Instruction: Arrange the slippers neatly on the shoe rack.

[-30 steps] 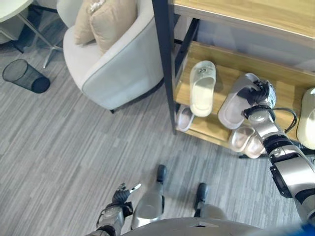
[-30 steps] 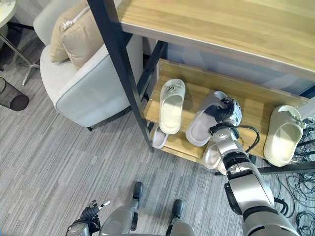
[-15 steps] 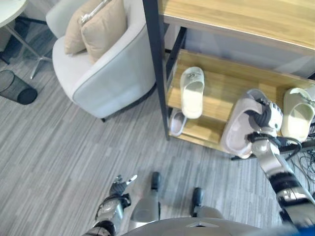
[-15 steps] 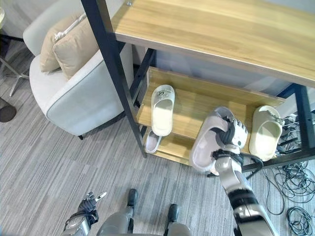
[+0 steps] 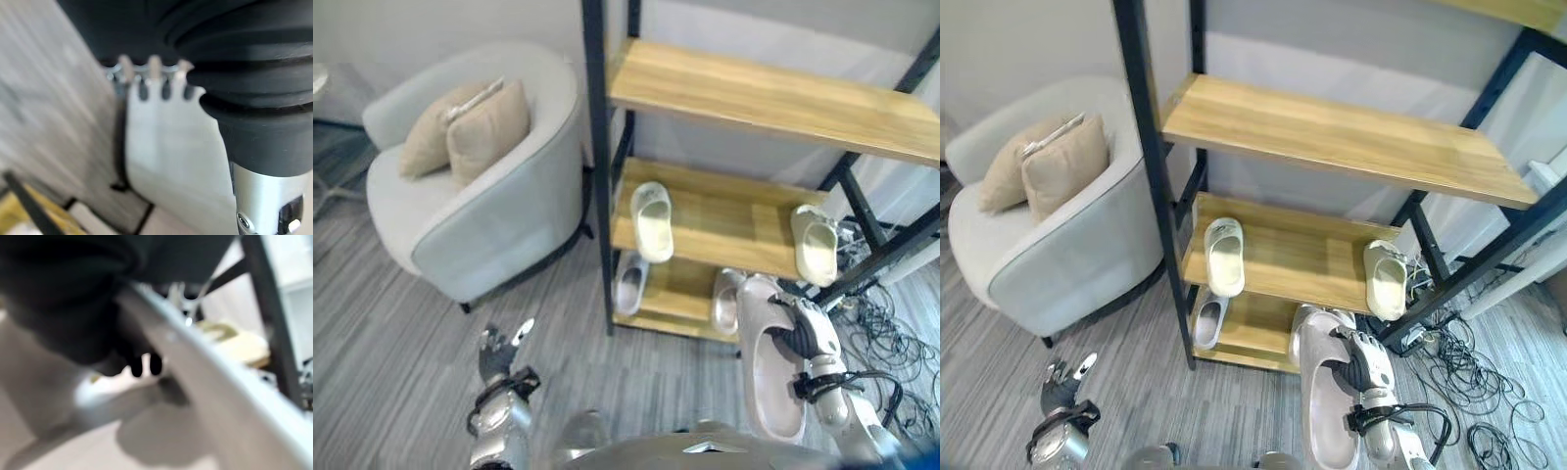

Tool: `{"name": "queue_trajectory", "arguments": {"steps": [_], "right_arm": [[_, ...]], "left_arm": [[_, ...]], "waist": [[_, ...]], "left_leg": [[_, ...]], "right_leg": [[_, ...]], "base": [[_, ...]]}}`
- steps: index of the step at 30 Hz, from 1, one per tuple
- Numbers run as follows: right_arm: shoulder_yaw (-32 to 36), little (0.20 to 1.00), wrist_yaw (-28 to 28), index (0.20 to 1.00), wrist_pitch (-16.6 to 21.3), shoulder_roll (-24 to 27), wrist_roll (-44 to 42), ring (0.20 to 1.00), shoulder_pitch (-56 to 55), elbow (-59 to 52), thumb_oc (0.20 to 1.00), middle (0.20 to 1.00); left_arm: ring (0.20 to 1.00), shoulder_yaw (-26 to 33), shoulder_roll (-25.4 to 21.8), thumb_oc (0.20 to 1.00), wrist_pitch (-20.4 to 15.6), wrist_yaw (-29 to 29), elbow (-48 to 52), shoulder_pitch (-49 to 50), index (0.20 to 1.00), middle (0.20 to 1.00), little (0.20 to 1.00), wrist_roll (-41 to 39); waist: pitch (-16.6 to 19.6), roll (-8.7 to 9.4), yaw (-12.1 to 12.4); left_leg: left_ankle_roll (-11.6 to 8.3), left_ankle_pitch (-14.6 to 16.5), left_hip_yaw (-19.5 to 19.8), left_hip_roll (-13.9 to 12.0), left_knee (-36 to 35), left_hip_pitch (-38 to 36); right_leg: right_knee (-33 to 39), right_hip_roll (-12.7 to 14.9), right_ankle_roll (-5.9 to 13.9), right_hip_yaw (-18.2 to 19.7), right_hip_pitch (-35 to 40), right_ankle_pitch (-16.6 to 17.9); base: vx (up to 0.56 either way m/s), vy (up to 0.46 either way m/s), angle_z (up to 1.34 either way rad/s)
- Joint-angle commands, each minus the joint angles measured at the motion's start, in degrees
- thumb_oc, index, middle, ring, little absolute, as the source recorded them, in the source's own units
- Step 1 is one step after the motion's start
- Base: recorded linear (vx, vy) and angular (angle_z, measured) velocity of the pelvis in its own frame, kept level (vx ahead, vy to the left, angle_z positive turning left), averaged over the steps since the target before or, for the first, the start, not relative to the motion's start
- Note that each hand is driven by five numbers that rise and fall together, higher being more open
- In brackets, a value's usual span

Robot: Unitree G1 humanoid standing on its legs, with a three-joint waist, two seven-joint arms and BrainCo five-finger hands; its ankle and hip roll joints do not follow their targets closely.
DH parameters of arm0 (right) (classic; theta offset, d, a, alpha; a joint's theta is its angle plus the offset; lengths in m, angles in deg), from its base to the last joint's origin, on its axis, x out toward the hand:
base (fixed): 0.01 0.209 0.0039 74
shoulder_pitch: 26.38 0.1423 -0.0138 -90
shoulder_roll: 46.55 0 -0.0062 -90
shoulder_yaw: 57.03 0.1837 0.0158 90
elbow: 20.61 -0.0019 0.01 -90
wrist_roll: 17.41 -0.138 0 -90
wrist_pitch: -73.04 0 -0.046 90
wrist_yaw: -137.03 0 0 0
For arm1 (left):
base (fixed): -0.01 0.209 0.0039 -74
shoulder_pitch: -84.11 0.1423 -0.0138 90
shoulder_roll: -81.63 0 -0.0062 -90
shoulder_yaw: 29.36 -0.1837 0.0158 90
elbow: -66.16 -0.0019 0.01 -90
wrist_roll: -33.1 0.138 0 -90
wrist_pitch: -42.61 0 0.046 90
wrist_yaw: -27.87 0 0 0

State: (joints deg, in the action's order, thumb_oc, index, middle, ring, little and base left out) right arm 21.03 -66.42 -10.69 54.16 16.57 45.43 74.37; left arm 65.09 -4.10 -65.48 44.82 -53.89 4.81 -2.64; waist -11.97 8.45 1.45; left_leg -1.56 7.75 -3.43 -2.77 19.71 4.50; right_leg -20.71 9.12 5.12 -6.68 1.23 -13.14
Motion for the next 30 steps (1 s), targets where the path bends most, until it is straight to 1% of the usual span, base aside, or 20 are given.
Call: {"name": "queue_trajectory", "arguments": {"steps": [1,2,3,4,5,6,7,8,9,12,13,15,17,18,19,22,23,25,27,30], "right_arm": [[2.5,0.200,-2.1,0.200,1.6,0.8,-0.7,0.200,4.7,-2.1,0.200,0.200],[3.1,0.200,-3.3,0.200,1.5,1.6,-1.1,0.200,5.1,-2.6,0.200,0.200],[3.1,0.200,-3.3,0.200,1.5,1.6,-1.1,0.200,5.1,-2.6,0.200,0.200],[3.5,0.200,-4.1,0.200,1.6,1.9,-1.3,0.200,5.4,-2.7,0.200,0.200],[3.5,0.200,-4.8,0.200,1.6,2.4,-1.2,0.200,5.7,-2.3,0.200,0.200],[3.6,0.200,-5.6,0.200,1.5,3.2,-1.0,0.200,6.4,-2.2,0.200,0.200],[3.6,0.200,-6.9,0.200,1.4,3.7,-1.6,0.200,8.0,-1.9,0.200,0.200],[4.0,0.200,-7.7,0.200,1.3,4.5,-1.9,0.200,9.2,-1.9,0.200,0.200],[4.6,0.200,-8.2,0.200,1.1,4.6,-2.5,0.200,10.0,-2.6,0.200,0.200],[6.1,0.200,-9.7,0.200,0.4,6.7,-2.0,0.200,12.4,-3.0,0.200,0.200],[6.7,0.200,-10.8,0.200,-0.1,7.4,-1.9,0.200,13.5,-2.8,0.200,0.200],[8.8,0.200,-12.0,0.200,-1.0,8.2,-2.3,0.200,14.8,-2.5,0.200,0.200],[11.3,0.200,-12.6,0.200,-1.9,8.4,-3.0,0.200,16.0,-2.4,0.200,0.200],[11.8,0.200,-12.9,0.200,-2.2,8.7,-3.0,0.200,16.9,-2.1,0.200,0.200],[12.6,0.200,-13.4,0.200,-2.3,9.3,-3.8,0.200,18.4,-1.3,0.200,0.200],[12.3,0.200,-13.1,0.200,-2.3,9.9,-5.6,0.200,21.0,-0.6,0.200,0.200],[11.7,0.200,-12.6,0.200,-2.2,10.8,-6.6,0.200,22.7,0.3,0.200,0.200],[11.5,0.200,-12.3,0.200,-2.0,11.3,-7.3,0.200,23.8,0.6,0.200,0.200],[10.0,0.200,-10.5,0.200,-1.1,12.2,-11.7,0.200,28.5,2.1,0.200,0.200],[8.9,0.200,-9.9,0.200,-0.4,12.3,-14.2,0.200,31.9,3.8,0.200,0.200]], "left_arm": [[1.000,1.1,-1.2,1.000,-6.0,0.3,4.7,-1.8,1.000,1.000,1.000,-5.1],[1.000,0.4,-1.0,1.000,-7.1,0.5,8.0,-2.1,1.000,1.000,1.000,-6.2],[1.000,0.4,-1.0,1.000,-7.0,0.5,8.1,-2.1,1.000,1.000,1.000,-6.2],[1.000,-0.1,-0.6,1.000,-7.8,0.5,9.6,-2.1,1.000,1.000,1.000,-6.8],[1.000,-0.7,-0.4,1.000,-8.3,0.6,11.2,-1.8,1.000,1.000,1.000,-6.8],[1.000,-0.9,-0.2,1.000,-8.3,0.7,11.6,-1.7,1.000,1.000,1.000,-6.8],[1.000,-2.4,-0.5,1.000,-8.7,1.5,13.0,-2.1,1.000,1.000,1.000,-4.6],[1.000,-3.3,-0.6,1.000,-8.6,2.0,13.3,-2.2,1.000,1.000,1.000,-4.0],[1.000,-4.1,-0.6,1.000,-8.8,2.5,14.1,-2.5,1.000,1.000,1.000,-3.6],[1.000,-5.3,-1.1,1.000,-9.7,3.9,17.4,-3.2,1.000,1.000,1.000,-2.1],[1.000,-4.7,-0.7,1.000,-10.6,5.1,18.4,-3.9,1.000,1.000,1.000,-2.9],[1.000,-1.8,0.7,1.000,-12.8,7.0,20.6,-4.2,1.000,1.000,1.000,-7.4],[1.000,-0.1,1.8,1.000,-13.9,8.5,23.0,-5.5,1.000,1.000,1.000,-10.3],[1.000,-0.1,1.9,1.000,-14.1,8.7,23.8,-6.4,1.000,1.000,1.000,-10.3],[1.000,0.1,1.9,1.000,-14.4,9.5,24.6,-7.3,1.000,1.000,1.000,-10.5],[1.000,-0.3,1.7,1.000,-14.2,9.0,24.3,-9.0,1.000,1.000,1.000,-12.7],[1.000,-0.3,1.2,1.000,-13.8,8.7,23.7,-10.2,1.000,1.000,1.000,-13.6],[1.000,0.1,0.9,1.000,-13.9,8.3,22.9,-11.1,1.000,1.000,1.000,-14.7],[1.000,-0.8,0.0,1.000,-13.0,5.8,21.6,-13.0,1.000,1.000,1.000,-18.6],[1.000,-1.5,-0.8,1.000,-12.5,5.1,20.8,-14.6,1.000,1.000,1.000,-19.2]], "waist": [[-4.1,0.04,0.8],[-5.4,-0.59,0.8],[-4.7,-0.70,0.7],[-5.2,-1.00,0.7],[-4.4,-1.45,0.5],[-4.6,-1.77,0.5],[-4.1,-2.27,0.5],[-3.1,-2.61,0.5],[-3.4,-2.85,0.3],[-2.4,-3.97,0.2],[-1.8,-4.32,0.0],[-1.8,-4.72,0.1],[-1.3,-5.07,-0.3],[-1.3,-5.06,-0.3],[-1.5,-5.12,-0.4],[-2.1,-4.98,-0.4],[-2.9,-5.12,-0.4],[-3.0,-5.10,-0.4],[-5.1,-4.69,-0.2],[-6.0,-4.49,-0.2]], "left_leg": [[-0.26,9.6,2.6,-3.4,15.3,7.9],[0.21,11.2,4.1,-3.4,21.6,14.3],[0.22,11.5,4.3,-3.5,22.5,15.5],[0.37,12.2,4.5,-3.2,25.0,18.3],[0.57,13.4,4.9,-3.1,29.4,23.3],[0.63,14.5,5.0,-3.1,33.0,27.0],[0.97,15.5,5.5,-3.3,39.0,34.6],[0.89,18.4,6.2,-3.6,43.3,38.9],[1.18,18.9,6.7,-3.5,45.8,41.9],[2.16,20.8,8.5,-3.5,54.5,53.0],[2.36,21.5,9.0,-3.4,57.8,57.2],[2.54,22.6,10.0,-2.9,63.4,63.5],[2.78,24.5,11.0,-2.6,70.3,70.8],[2.74,25.1,11.1,-2.5,72.6,73.1],[2.88,26.2,11.4,-2.0,77.1,76.9],[2.85,27.4,11.7,-2.1,81.6,80.4],[2.98,28.6,11.9,-1.8,85.0,82.8],[2.94,29.2,12.2,-1.7,86.8,84.5],[2.43,31.0,11.9,-1.9,90.5,85.5],[2.41,31.3,11.6,-2.1,91.1,85.5]], "right_leg": [[-11.5,4.5,1.63,-1.2,-6.3,-0.9],[-17.7,4.7,0.72,-0.7,-12.5,-2.5],[-18.5,4.7,0.71,-0.6,-13.6,-2.8],[-21.2,4.6,0.38,-0.5,-16.3,-3.9],[-25.9,4.8,-0.02,-0.1,-21.4,-5.6],[-29.6,4.5,-0.51,0.1,-25.3,-7.2],[-35.4,4.2,-1.91,1.2,-32.8,-9.6],[-39.8,3.9,-2.32,2.2,-37.4,-12.8],[-42.7,3.9,-2.80,2.5,-40.7,-13.4],[-52.6,4.0,-4.03,4.2,-53.0,-16.2],[-56.1,4.2,-4.32,4.8,-57.2,-17.4],[-62.1,4.5,-4.76,5.8,-63.6,-18.7],[-69.9,4.9,-5.00,7.2,-71.7,-20.4],[-72.5,4.8,-5.04,7.6,-74.1,-21.0],[-77.6,4.7,-5.21,8.7,-78.4,-22.1],[-82.1,4.7,-5.22,9.5,-82.3,-23.2],[-85.5,4.3,-5.30,10.5,-84.9,-24.3],[-87.5,4.4,-5.42,11.2,-86.8,-25.0],[-91.5,4.0,-5.47,13.0,-88.6,-26.1],[-92.3,3.9,-5.51,13.8,-89.0,-26.0]], "base": [[-0.31,0.033,0.34],[-0.21,0.027,0.33],[-0.31,0.034,0.23],[-0.20,0.022,0.19],[-0.30,0.024,0.17],[-0.37,0.011,0.13],[-0.26,-0.014,0.11],[-0.24,-0.027,0.11],[-0.12,-0.031,0.05],[-0.14,-0.013,0.03],[-0.12,-0.018,-0.14],[-0.09,-0.022,-0.10],[-0.01,-0.021,0.25],[0.04,-0.028,0.01],[0.05,-0.035,-0.03],[0.05,-0.017,0.08],[0.05,-0.012,0.05],[0.06,-0.017,-0.09],[0.07,-0.023,-0.10],[0.03,-0.004,0.00]]}}
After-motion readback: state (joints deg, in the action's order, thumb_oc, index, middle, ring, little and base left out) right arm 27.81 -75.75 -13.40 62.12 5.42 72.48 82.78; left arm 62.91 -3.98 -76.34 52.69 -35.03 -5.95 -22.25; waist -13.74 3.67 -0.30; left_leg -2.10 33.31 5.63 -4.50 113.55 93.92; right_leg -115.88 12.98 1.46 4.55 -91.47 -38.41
